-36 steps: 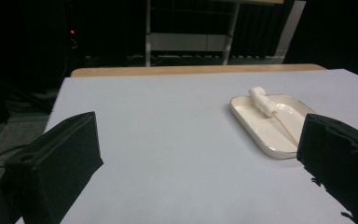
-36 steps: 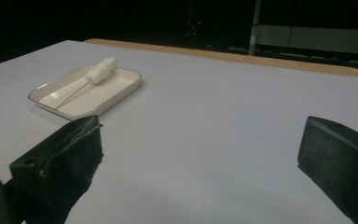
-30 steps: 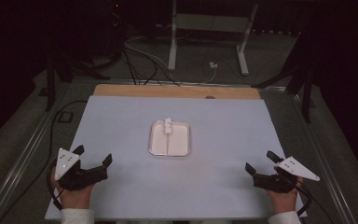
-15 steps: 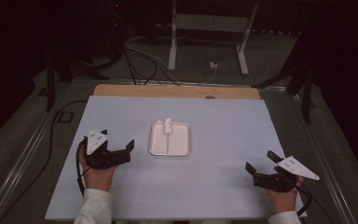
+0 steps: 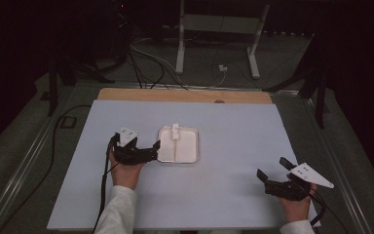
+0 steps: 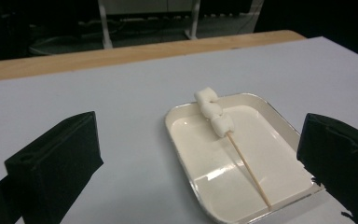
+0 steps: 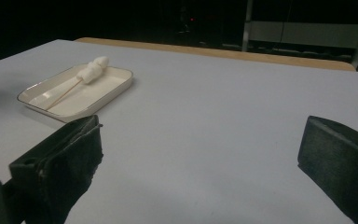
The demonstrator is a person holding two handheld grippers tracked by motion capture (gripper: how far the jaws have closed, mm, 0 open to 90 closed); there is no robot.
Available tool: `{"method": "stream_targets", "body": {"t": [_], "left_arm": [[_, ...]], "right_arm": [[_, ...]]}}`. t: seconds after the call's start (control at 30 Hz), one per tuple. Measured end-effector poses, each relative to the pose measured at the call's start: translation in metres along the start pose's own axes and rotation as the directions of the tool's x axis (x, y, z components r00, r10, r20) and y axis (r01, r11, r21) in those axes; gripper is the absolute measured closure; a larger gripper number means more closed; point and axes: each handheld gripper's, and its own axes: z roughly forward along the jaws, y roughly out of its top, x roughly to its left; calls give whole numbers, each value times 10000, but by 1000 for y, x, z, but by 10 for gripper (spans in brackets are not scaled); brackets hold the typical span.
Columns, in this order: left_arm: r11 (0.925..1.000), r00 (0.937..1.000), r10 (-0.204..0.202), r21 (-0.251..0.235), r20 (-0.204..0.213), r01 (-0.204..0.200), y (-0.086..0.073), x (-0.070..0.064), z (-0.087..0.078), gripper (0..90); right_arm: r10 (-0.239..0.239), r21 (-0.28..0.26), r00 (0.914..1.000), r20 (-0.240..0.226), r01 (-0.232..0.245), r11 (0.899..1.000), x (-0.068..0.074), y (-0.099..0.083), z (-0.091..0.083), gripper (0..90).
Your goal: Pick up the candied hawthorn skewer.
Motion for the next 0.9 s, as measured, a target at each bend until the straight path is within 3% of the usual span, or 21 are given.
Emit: {"method": "stream_targets", "body": {"t": [0.2, 0.43, 0.7, 0.9], "left_arm": [[9989, 10000, -19, 466, 64, 16, 2, -11, 21, 5], [9925, 9998, 184, 1207, 106, -195, 1, -24, 44, 5], [9823, 9996, 228, 1856, 164, -254, -4, -36, 65, 6], [9684, 9995, 216, 2481, 230, -267, -8, -47, 83, 16]], "right_arm": [[6, 12, 10000, -7, -6, 10000, 0, 0, 1, 0], [-3, 11, 10000, -3, 3, 10000, 0, 0, 1, 0], [-6, 8, 10000, -9, 6, 10000, 0, 0, 1, 0], [-20, 5, 10000, -17, 20, 10000, 0, 0, 1, 0]]}}
